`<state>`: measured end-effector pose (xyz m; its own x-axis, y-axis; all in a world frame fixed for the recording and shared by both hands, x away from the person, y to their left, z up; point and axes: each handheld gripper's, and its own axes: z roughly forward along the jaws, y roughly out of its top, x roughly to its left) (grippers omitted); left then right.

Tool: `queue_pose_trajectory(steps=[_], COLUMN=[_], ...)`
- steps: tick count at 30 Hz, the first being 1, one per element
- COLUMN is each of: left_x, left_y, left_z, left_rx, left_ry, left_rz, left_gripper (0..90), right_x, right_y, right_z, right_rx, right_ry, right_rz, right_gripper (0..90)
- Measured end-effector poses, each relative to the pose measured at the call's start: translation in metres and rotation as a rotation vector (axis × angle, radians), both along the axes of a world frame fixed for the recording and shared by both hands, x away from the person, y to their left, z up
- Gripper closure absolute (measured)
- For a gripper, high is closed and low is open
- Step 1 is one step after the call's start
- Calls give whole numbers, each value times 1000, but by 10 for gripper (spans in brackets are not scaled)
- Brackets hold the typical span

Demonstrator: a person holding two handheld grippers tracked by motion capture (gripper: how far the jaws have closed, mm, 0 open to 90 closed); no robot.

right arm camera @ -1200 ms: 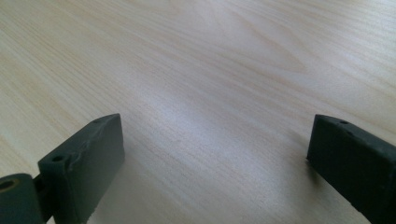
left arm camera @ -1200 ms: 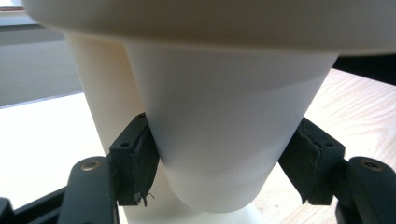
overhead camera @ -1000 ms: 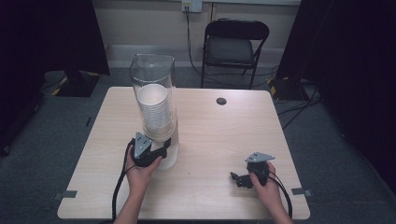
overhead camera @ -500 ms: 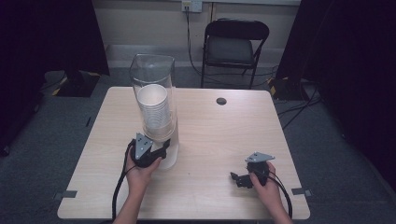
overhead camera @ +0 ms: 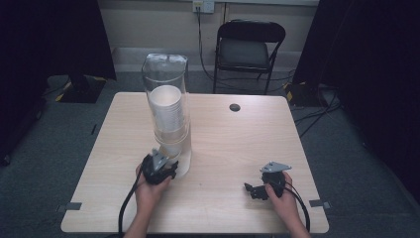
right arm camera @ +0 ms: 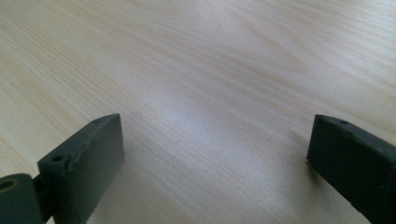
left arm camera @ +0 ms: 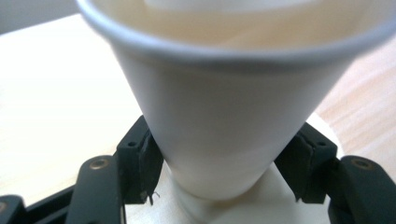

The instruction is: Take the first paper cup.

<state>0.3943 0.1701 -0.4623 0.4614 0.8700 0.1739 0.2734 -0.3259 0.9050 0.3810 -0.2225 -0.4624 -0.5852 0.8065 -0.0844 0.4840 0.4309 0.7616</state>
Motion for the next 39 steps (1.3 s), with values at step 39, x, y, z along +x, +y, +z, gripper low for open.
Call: queue_pose_trajectory(steps=[39], left_x=[-36], left_y=[80], left_z=[1], left_rx=[-92], left_ry=[75], left_rz=[22], left_gripper=[332], right_x=[2], right_y=[0], right_z=[0], right_rx=[-7], right_ry=[4], right_rz=[14], right_gripper=[13])
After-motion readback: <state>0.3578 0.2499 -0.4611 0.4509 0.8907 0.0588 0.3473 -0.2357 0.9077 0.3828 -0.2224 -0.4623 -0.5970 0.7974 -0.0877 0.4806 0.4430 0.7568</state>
